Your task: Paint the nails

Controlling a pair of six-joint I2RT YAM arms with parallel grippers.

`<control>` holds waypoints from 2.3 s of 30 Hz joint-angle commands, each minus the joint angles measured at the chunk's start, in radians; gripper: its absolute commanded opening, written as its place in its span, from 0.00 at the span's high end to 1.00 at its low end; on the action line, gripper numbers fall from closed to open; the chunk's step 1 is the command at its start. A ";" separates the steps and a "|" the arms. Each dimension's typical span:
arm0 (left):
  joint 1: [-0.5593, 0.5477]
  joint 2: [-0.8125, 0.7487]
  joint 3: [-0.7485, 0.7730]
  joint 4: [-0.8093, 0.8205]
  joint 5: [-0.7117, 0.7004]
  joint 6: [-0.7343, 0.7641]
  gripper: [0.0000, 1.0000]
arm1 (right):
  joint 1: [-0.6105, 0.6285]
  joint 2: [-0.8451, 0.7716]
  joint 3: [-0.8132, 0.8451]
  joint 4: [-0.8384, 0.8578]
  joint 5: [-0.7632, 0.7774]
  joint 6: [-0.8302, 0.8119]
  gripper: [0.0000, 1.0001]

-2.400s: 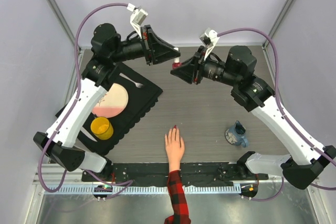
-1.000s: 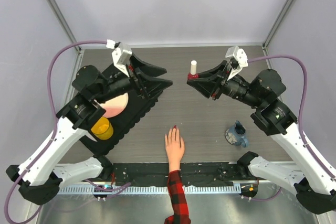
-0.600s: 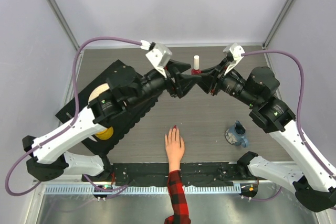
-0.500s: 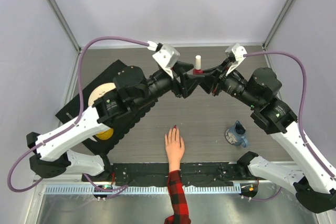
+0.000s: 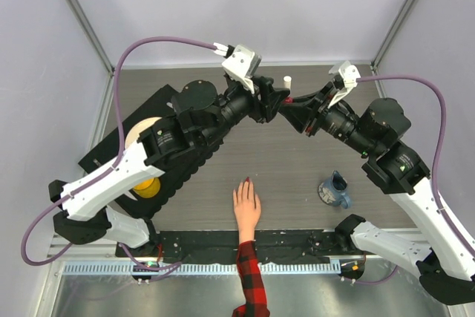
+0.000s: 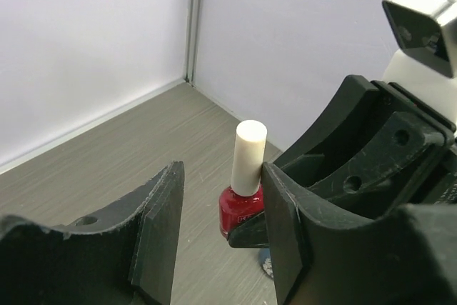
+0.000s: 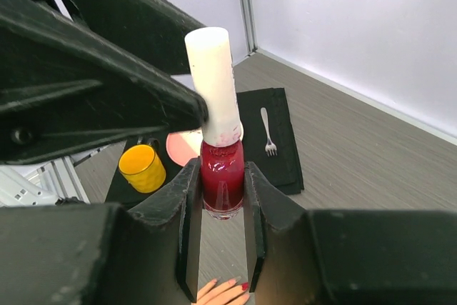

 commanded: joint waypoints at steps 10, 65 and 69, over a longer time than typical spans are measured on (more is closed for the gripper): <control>0.000 0.042 0.037 0.023 0.084 0.016 0.75 | 0.000 -0.003 0.061 0.034 -0.071 -0.014 0.99; 0.108 -0.040 -0.062 0.130 0.264 -0.092 0.50 | 0.000 0.069 0.168 -0.115 -0.111 -0.061 0.99; 0.107 -0.024 -0.055 0.132 0.274 -0.108 0.59 | 0.000 0.064 0.163 -0.109 -0.128 -0.058 0.99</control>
